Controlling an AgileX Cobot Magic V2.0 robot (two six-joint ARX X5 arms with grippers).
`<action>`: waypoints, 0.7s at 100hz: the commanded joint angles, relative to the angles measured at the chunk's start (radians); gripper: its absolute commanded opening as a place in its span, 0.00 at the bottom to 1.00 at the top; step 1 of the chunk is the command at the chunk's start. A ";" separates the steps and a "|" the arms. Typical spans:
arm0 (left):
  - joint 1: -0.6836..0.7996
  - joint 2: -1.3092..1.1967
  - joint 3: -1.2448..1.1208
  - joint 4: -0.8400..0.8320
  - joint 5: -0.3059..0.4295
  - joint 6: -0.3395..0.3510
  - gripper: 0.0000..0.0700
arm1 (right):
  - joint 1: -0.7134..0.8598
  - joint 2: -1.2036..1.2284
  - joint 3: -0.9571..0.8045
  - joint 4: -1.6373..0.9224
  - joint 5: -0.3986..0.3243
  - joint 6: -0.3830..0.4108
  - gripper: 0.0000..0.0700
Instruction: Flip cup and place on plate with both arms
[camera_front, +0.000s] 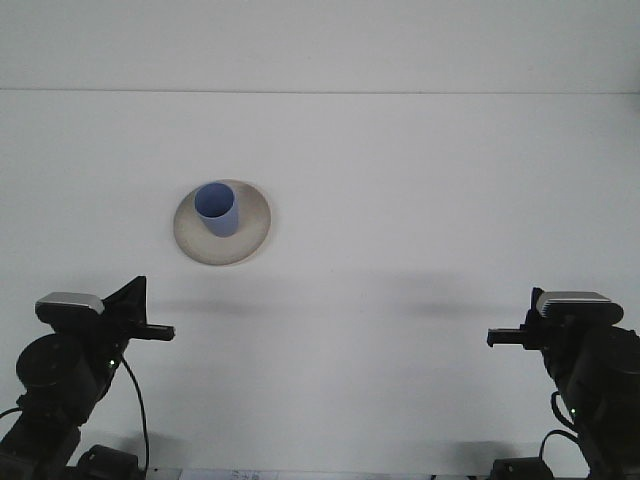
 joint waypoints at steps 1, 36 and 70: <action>-0.003 -0.013 0.013 0.022 -0.002 0.061 0.02 | 0.000 0.005 0.009 0.011 0.000 0.003 0.01; 0.053 -0.181 -0.212 0.233 0.000 0.119 0.02 | 0.000 0.005 0.009 0.011 0.001 0.003 0.01; 0.098 -0.468 -0.590 0.407 0.051 0.108 0.02 | 0.000 0.005 0.009 0.011 0.001 0.003 0.01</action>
